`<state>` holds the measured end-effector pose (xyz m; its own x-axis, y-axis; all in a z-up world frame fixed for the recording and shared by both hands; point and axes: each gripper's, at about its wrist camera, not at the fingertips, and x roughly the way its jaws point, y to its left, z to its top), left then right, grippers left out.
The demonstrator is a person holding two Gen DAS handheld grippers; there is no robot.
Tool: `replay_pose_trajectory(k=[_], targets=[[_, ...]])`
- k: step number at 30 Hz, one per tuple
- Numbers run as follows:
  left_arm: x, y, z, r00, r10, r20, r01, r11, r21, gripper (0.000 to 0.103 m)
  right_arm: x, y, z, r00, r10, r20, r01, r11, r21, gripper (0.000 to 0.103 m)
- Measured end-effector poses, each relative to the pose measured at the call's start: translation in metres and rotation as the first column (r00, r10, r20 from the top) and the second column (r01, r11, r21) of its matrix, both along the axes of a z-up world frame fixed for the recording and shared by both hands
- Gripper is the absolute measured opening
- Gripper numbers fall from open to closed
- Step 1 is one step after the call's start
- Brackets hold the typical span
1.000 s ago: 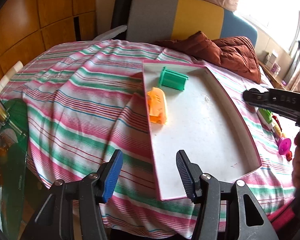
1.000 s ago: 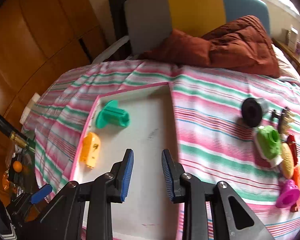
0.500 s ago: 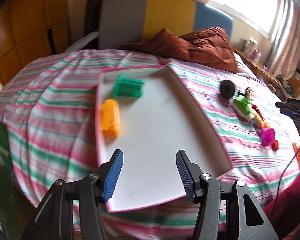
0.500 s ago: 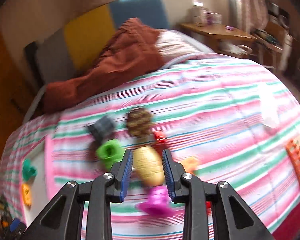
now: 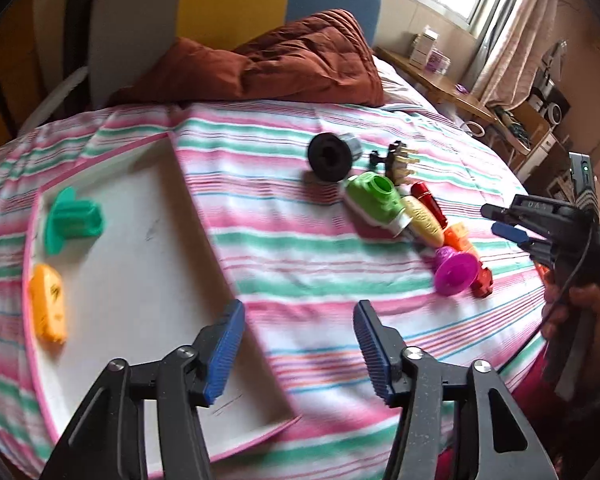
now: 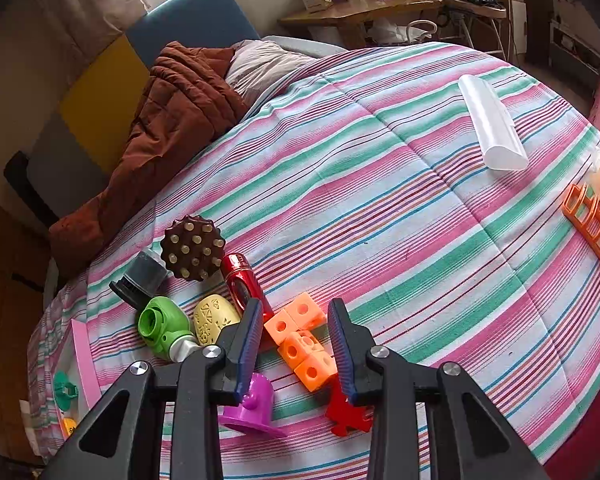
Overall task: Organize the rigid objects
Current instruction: 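Move both tools back over the toy pile, then grasp the green plug-in air freshener with the left tool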
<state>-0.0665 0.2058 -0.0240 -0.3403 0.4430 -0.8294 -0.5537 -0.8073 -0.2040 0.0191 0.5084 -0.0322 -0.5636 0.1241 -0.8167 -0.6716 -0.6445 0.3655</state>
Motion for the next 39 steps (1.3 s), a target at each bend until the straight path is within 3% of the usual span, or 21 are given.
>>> replay_pose_trajectory(k=[2,7,12,21,24,25,26,35,39], targets=[[-0.010,0.019,-0.001,1.000,0.003,0.017,-0.003,1.000,0.008,0.074,-0.002,0.000,-0.001,1.000,0.005,-0.005,-0.005,1.000,-0.015,0.033],[-0.034,0.067,-0.013,0.997,-0.013,0.079,0.013,1.000,-0.003,0.075,0.000,0.002,-0.003,1.000,0.008,-0.021,-0.009,0.998,-0.059,0.034],[-0.055,0.107,-0.022,0.991,0.013,0.131,-0.015,1.000,0.015,0.086,-0.001,0.005,-0.007,0.999,0.009,-0.030,-0.012,0.995,-0.098,0.034],[-0.093,0.155,-0.049,0.980,0.098,0.171,-0.094,0.995,-0.032,0.086,-0.011,-0.002,-0.009,0.996,0.073,-0.042,-0.078,0.988,-0.132,0.034],[-0.097,0.158,-0.059,0.975,0.102,0.195,-0.096,0.995,-0.041,0.084,-0.011,-0.002,-0.010,0.996,0.077,-0.046,-0.083,0.986,-0.145,0.034],[-0.093,0.158,-0.057,0.983,0.092,0.160,-0.086,0.995,-0.045,0.078,-0.011,-0.002,-0.010,0.996,0.076,-0.046,-0.082,0.986,-0.147,0.034],[-0.089,0.159,-0.056,0.987,0.063,0.145,-0.057,0.997,-0.044,0.064,-0.010,-0.001,-0.010,0.996,0.074,-0.047,-0.080,0.986,-0.148,0.034],[-0.048,0.118,-0.050,0.993,-0.076,0.095,0.081,0.996,-0.043,0.065,-0.009,0.002,-0.013,0.997,0.064,-0.031,-0.068,0.986,-0.149,0.034],[-0.013,0.095,-0.049,0.986,-0.157,0.058,0.161,0.985,-0.061,0.058,-0.008,0.002,-0.014,0.998,0.059,-0.023,-0.061,0.987,-0.147,0.034]])
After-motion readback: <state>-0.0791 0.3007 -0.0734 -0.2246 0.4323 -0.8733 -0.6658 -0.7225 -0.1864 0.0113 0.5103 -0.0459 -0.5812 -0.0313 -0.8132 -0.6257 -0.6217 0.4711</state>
